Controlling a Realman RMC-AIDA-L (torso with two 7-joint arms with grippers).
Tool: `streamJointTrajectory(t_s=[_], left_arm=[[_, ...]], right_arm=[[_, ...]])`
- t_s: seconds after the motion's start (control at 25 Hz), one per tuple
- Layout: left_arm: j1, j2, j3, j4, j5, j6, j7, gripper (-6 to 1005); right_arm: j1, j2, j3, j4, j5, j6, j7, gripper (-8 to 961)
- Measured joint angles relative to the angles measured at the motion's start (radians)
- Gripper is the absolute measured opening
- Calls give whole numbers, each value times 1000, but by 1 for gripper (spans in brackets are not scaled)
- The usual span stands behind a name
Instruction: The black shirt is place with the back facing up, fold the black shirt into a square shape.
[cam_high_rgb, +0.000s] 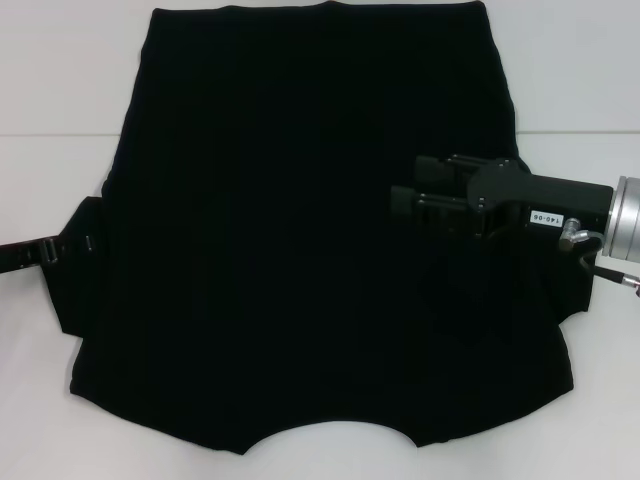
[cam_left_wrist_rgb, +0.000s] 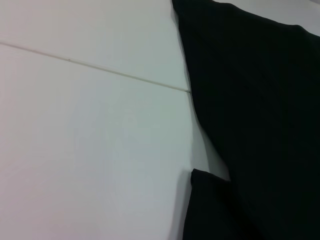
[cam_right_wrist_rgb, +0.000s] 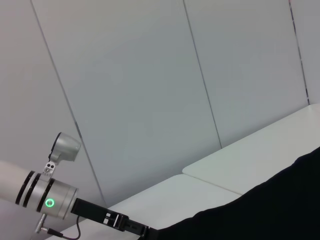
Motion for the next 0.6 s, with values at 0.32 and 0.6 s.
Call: streamJointTrajectory(t_s=[0.32, 0.6], left_arm=[[-2, 0, 0, 1, 24, -7, -6, 836], [2, 0, -2, 6, 39, -10, -9, 733]], right_arm=[[0, -1, 0, 0, 9, 0, 0, 733], [0, -1, 0, 0, 11, -7, -1, 733]])
